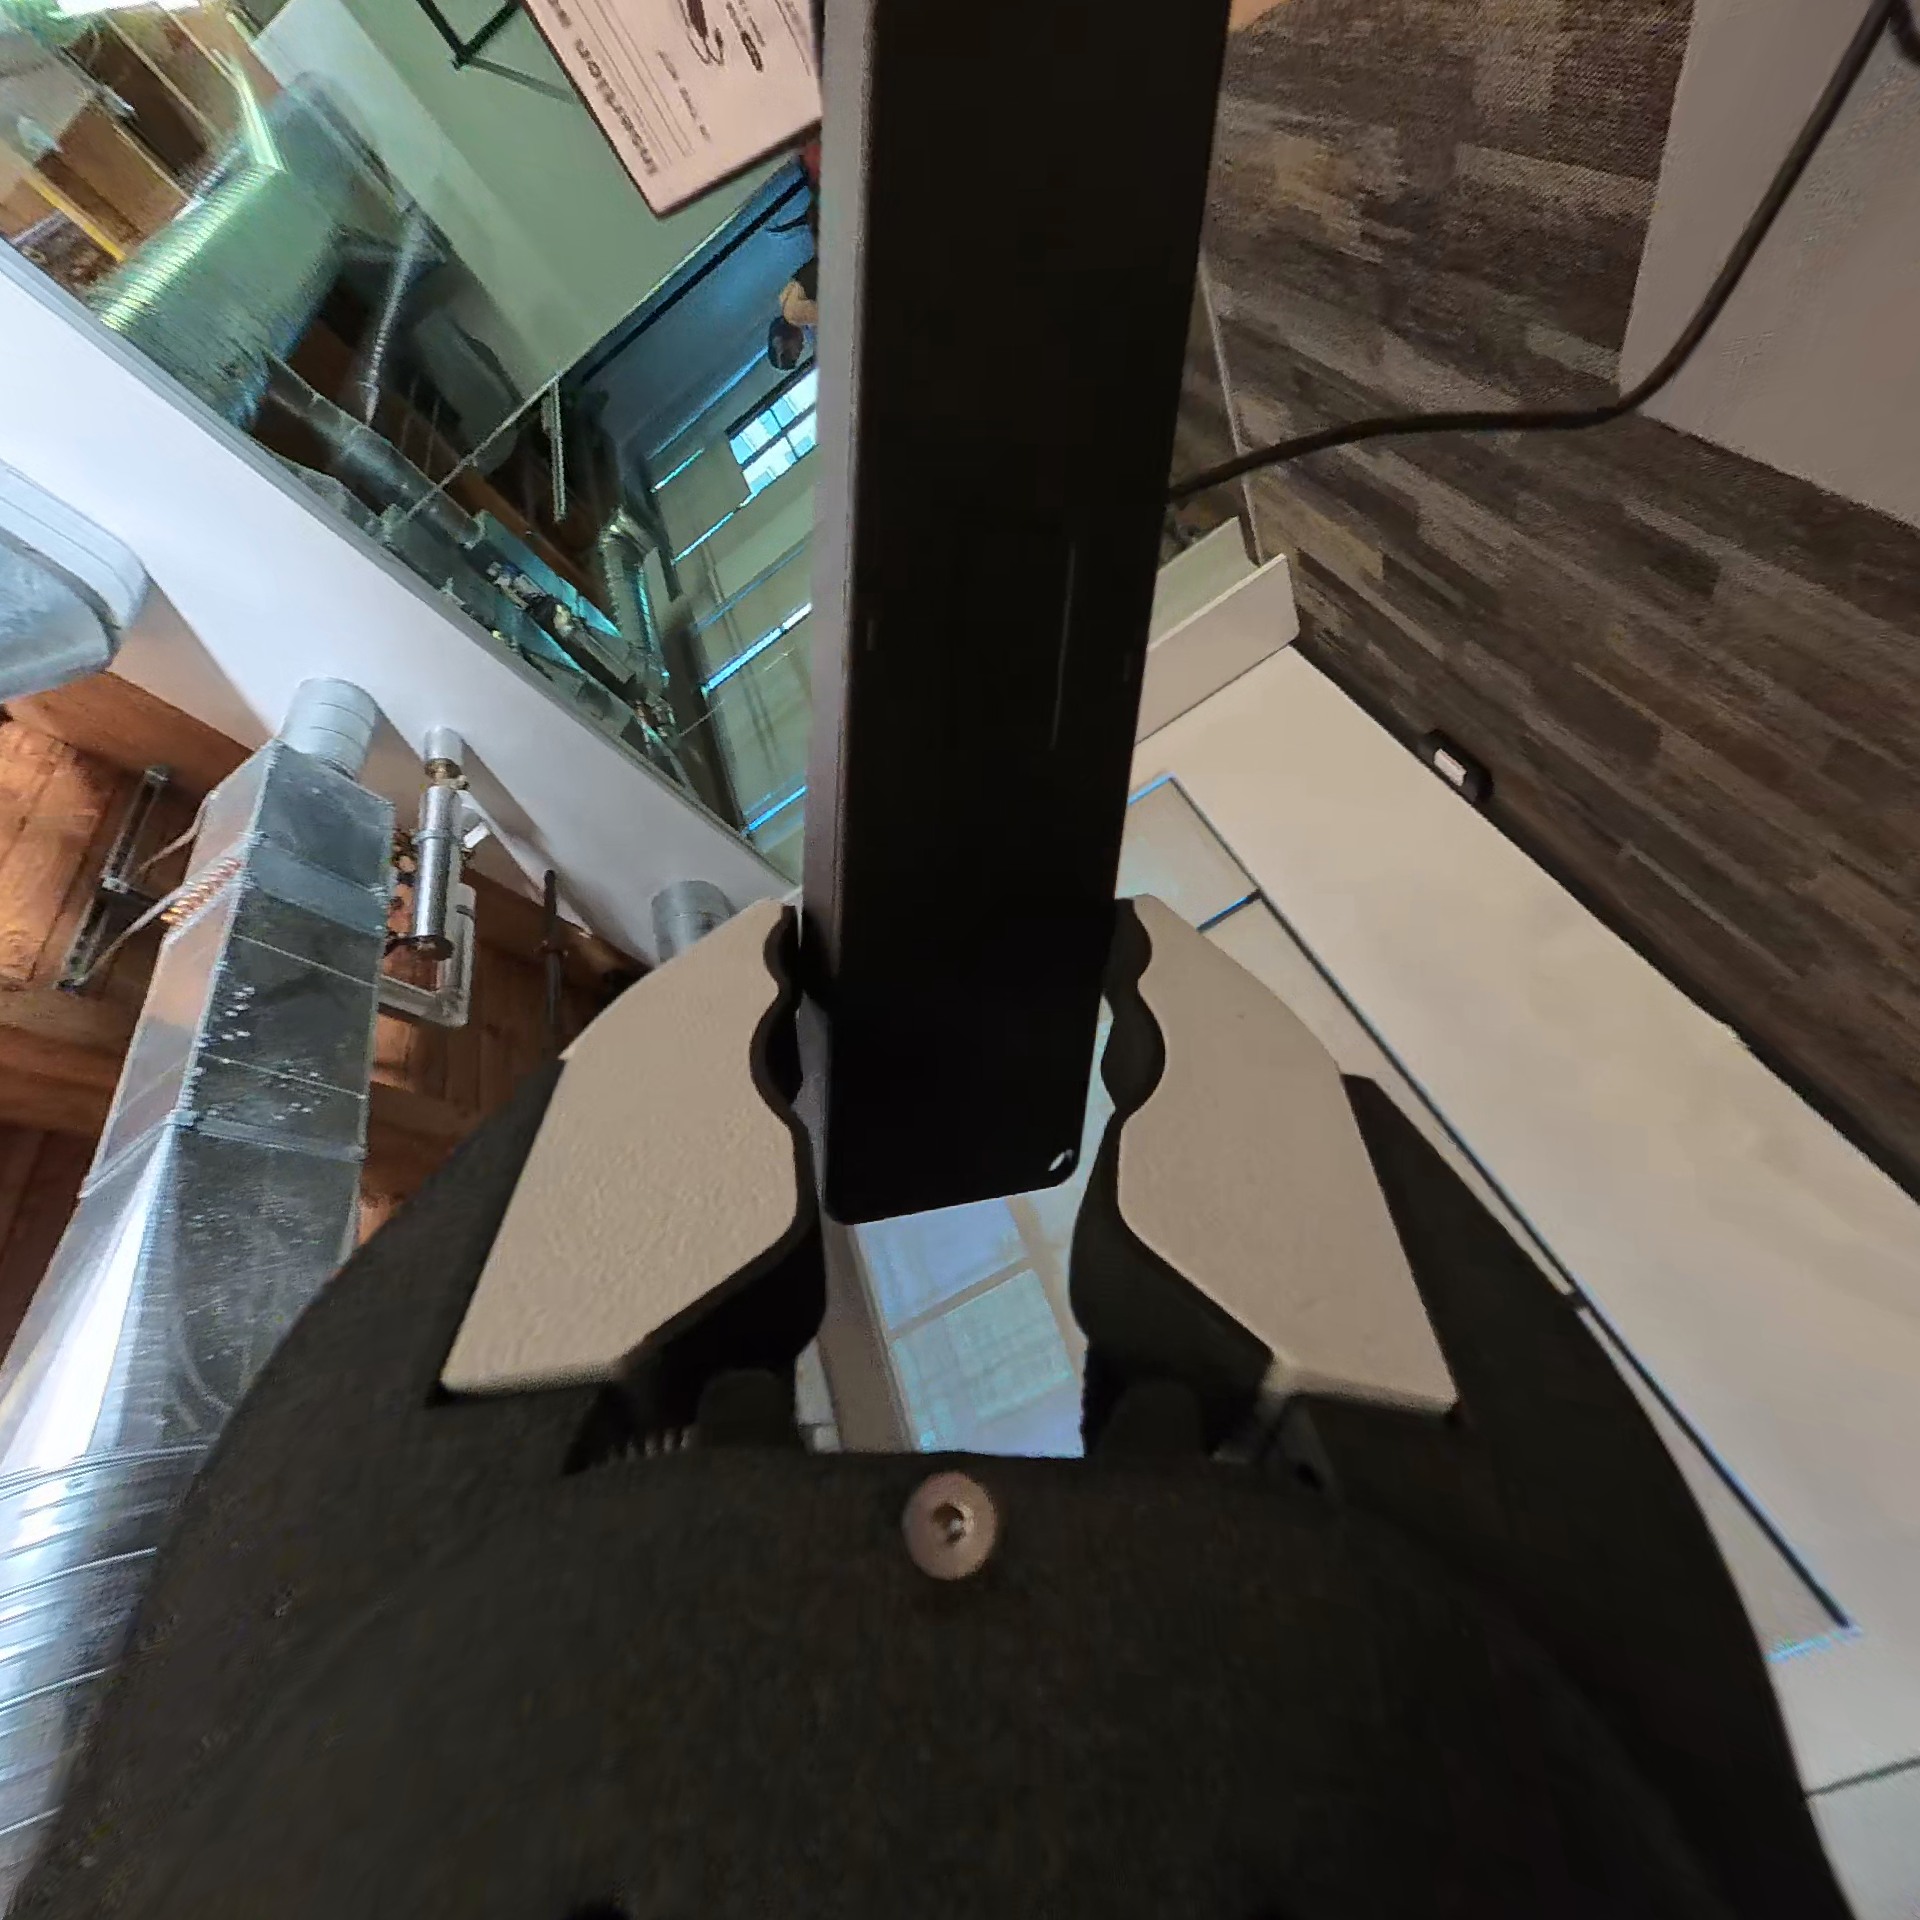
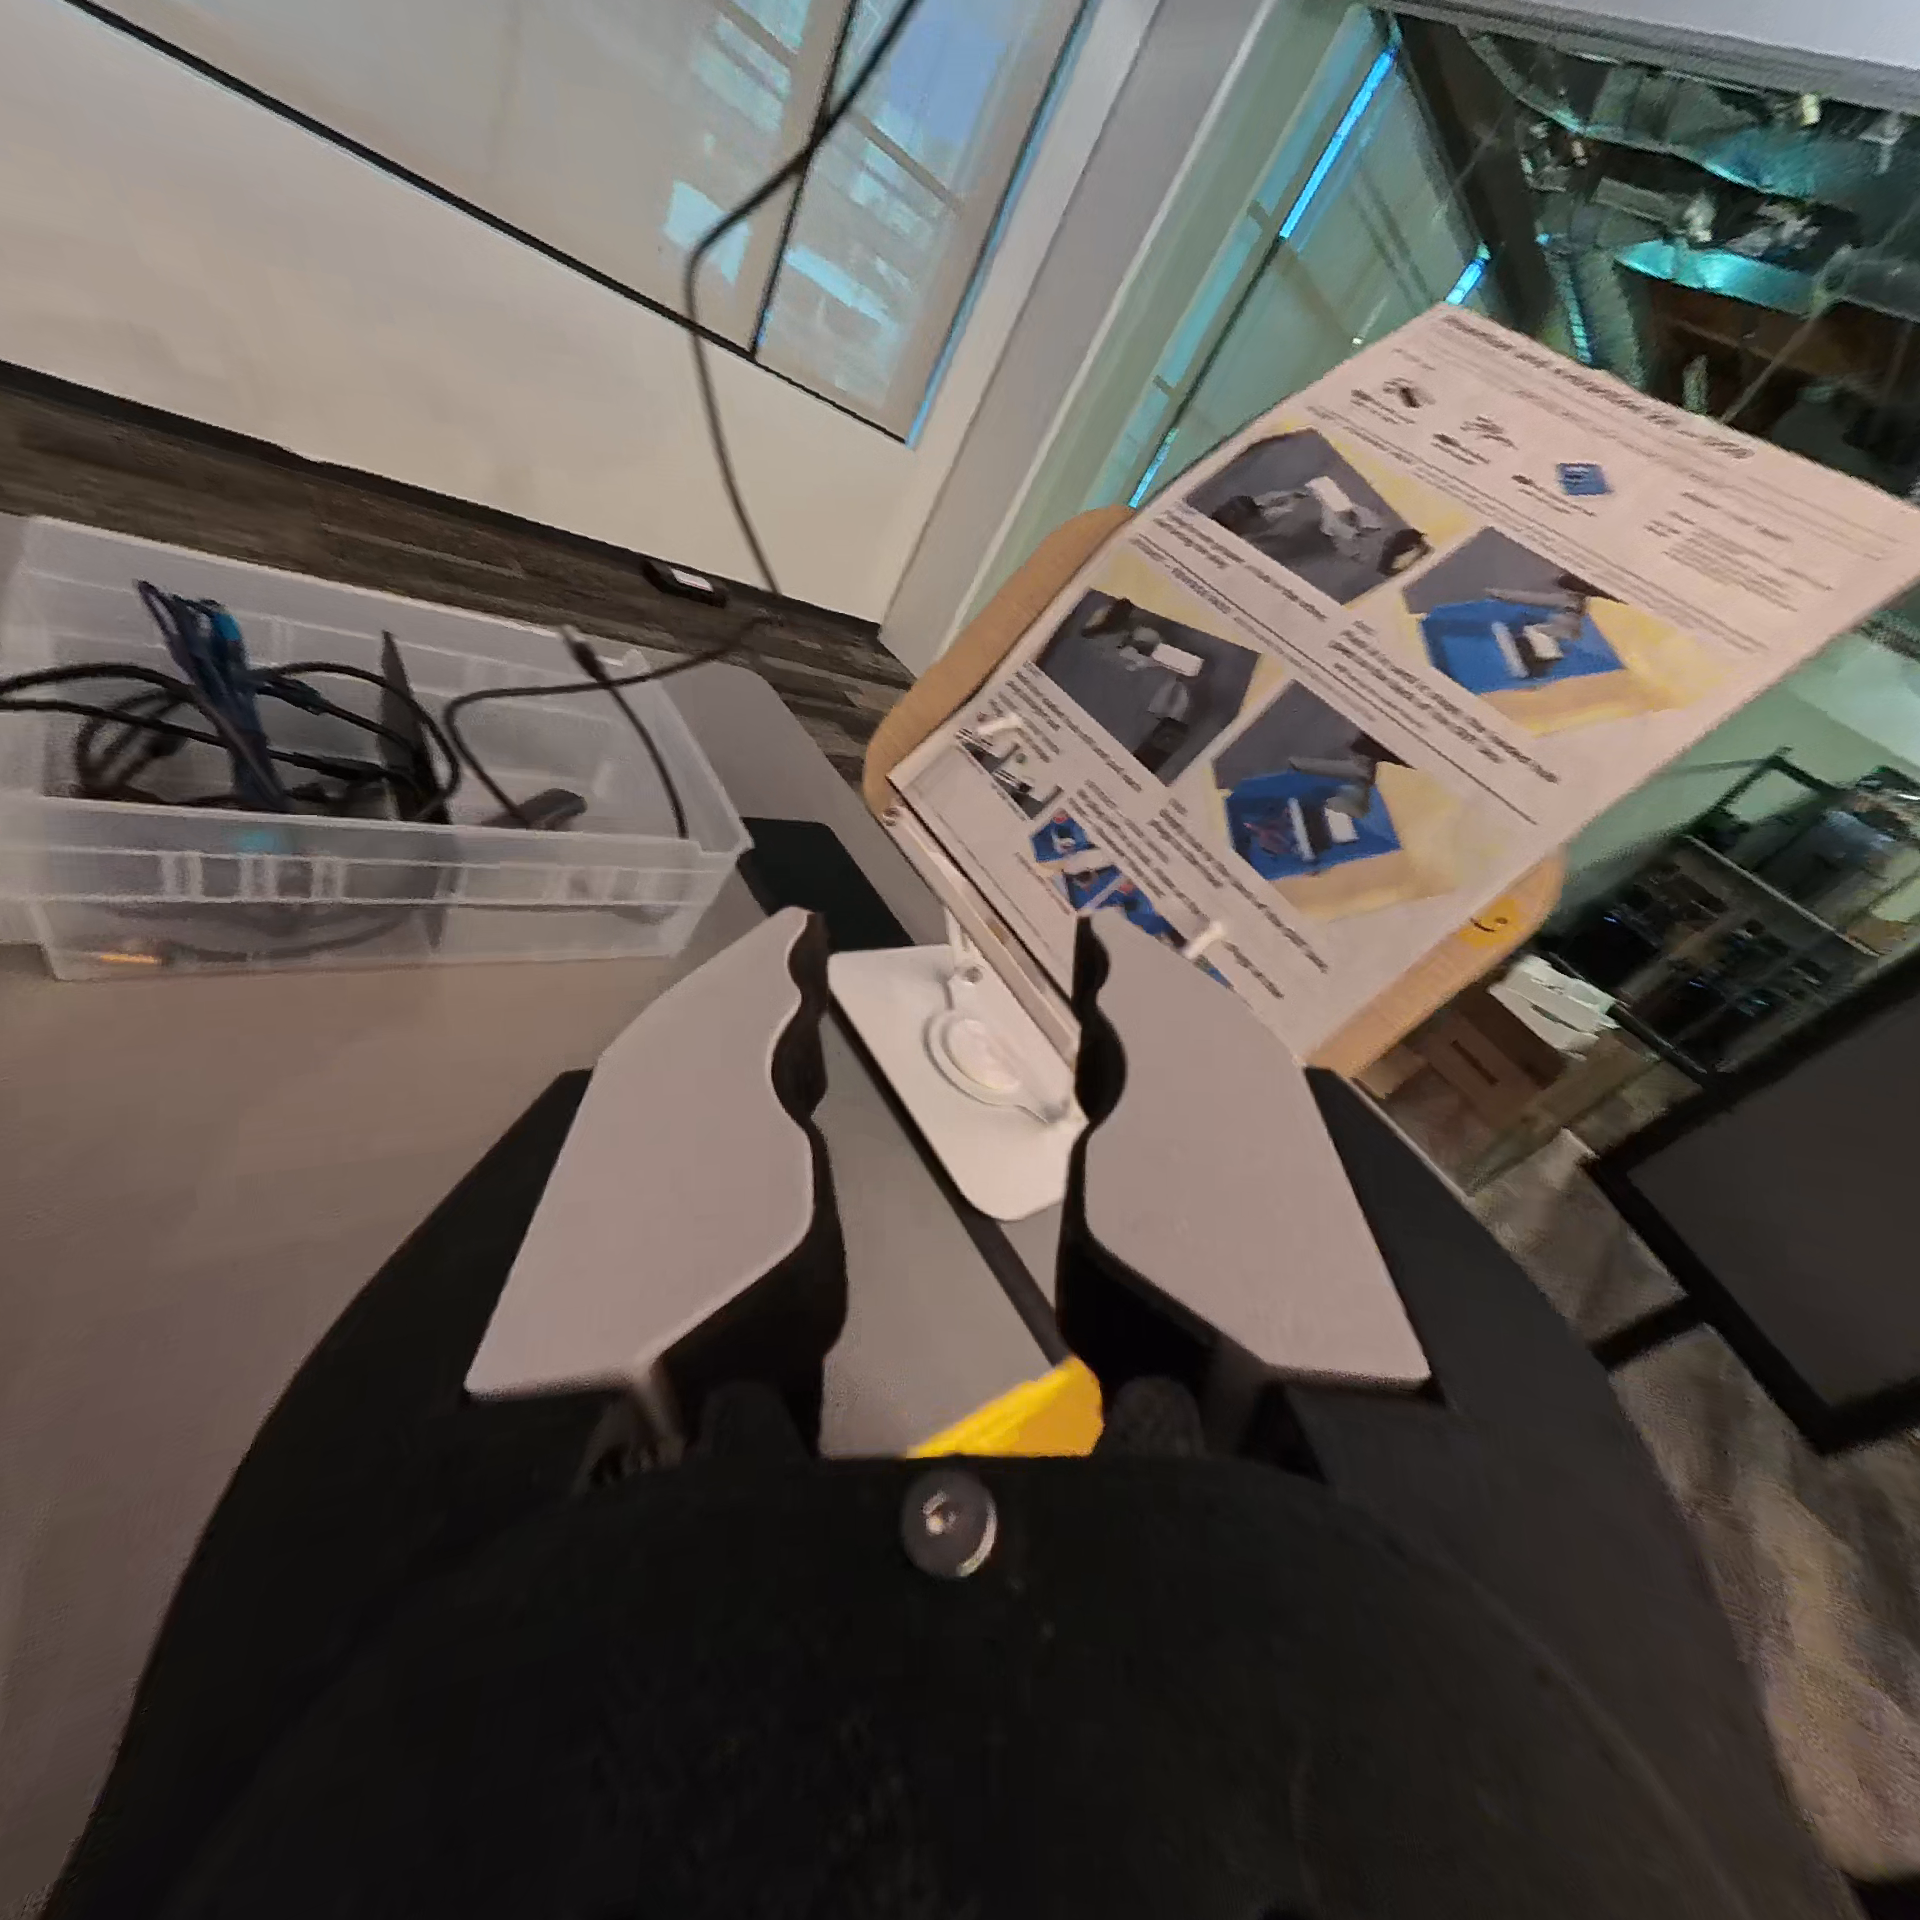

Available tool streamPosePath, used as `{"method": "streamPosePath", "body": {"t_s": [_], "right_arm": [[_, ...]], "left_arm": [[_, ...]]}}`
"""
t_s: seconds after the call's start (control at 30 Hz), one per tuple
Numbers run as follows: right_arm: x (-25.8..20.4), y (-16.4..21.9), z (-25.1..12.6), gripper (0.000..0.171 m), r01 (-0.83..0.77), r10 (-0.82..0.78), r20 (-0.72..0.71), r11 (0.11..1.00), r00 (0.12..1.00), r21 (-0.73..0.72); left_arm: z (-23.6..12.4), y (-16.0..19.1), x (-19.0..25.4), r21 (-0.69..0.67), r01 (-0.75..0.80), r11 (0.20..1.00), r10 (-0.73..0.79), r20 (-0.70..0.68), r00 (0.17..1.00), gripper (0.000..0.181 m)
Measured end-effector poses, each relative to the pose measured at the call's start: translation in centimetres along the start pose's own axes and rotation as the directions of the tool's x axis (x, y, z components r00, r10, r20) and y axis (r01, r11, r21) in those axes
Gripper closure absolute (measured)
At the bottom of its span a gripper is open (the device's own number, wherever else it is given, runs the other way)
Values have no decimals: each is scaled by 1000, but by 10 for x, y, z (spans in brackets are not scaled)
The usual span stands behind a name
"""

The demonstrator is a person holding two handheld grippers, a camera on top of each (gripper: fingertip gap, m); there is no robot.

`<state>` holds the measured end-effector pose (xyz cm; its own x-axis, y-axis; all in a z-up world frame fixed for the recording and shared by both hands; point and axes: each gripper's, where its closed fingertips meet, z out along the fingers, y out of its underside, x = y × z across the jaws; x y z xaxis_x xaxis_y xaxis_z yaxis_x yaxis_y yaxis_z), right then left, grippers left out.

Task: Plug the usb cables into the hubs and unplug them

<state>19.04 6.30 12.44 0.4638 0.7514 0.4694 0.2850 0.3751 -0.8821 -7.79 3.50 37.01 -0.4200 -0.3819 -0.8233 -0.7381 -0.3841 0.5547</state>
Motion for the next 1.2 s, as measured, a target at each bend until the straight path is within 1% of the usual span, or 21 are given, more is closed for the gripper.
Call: {"method": "streamPosePath", "body": {"t_s": [0.13,0.2,0.27,0.33,0.47,0.5,0.57,0.63,0.7,0.77,0.83,0.87,0.9,0.93,0.97,1.1,1.2], "right_arm": [[-30,-8,30,124,-17,14,72,999,997,41],[-48,-10,46,122,12,-17,95,998,995,54],[-61,-6,58,121,63,-66,92,998,994,31],[-67,-5,67,120,73,-75,77,997,994,30],[-81,-17,82,120,-96,82,99,984,992,149],[-85,-19,85,120,-116,100,98,979,990,166],[-89,-20,92,119,-89,79,59,977,995,196],[-89,-27,100,117,-8,9,-2,975,1000,223],[-78,-39,111,116,55,-37,-81,969,996,242],[-64,-49,129,111,51,-25,-114,972,993,229],[-44,-47,150,111,53,-22,-170,983,985,178],[-37,-44,160,114,32,-4,-180,988,984,152],[-38,-40,168,127,6,12,-136,991,991,132],[-42,-36,173,151,-11,19,-78,994,997,112],[-41,-32,174,170,-24,30,-61,995,998,95],[-36,-37,169,171,-82,82,-4,993,997,89],[-27,-55,165,171,-45,44,30,998,999,41]], "left_arm": [[-19,-8,-3,9,-31,999,30,18,999,125],[-28,-9,-6,17,-34,999,34,36,999,125],[-36,-5,-11,24,-17,1000,16,50,999,125],[-46,2,-19,23,-3,1000,2,70,998,125],[-68,15,-37,10,3,1000,-4,113,994,125],[-74,17,-41,9,3,1000,-4,124,992,125],[-88,21,-47,16,14,1000,-16,140,990,125],[-101,22,-52,40,31,999,-37,151,988,125],[-114,22,-55,58,41,997,-51,164,985,125],[-123,22,-57,70,44,997,-56,177,983,125],[-129,21,-57,77,51,996,-64,177,982,125],[-130,21,-57,77,48,996,-61,180,982,125],[-132,22,-56,74,44,996,-57,180,982,125],[-132,23,-55,70,45,997,-57,177,983,125],[-132,25,-53,68,51,996,-62,172,983,125],[-125,39,-47,47,75,996,-81,166,983,125],[-114,54,-37,20,97,995,-99,157,983,125]]}}
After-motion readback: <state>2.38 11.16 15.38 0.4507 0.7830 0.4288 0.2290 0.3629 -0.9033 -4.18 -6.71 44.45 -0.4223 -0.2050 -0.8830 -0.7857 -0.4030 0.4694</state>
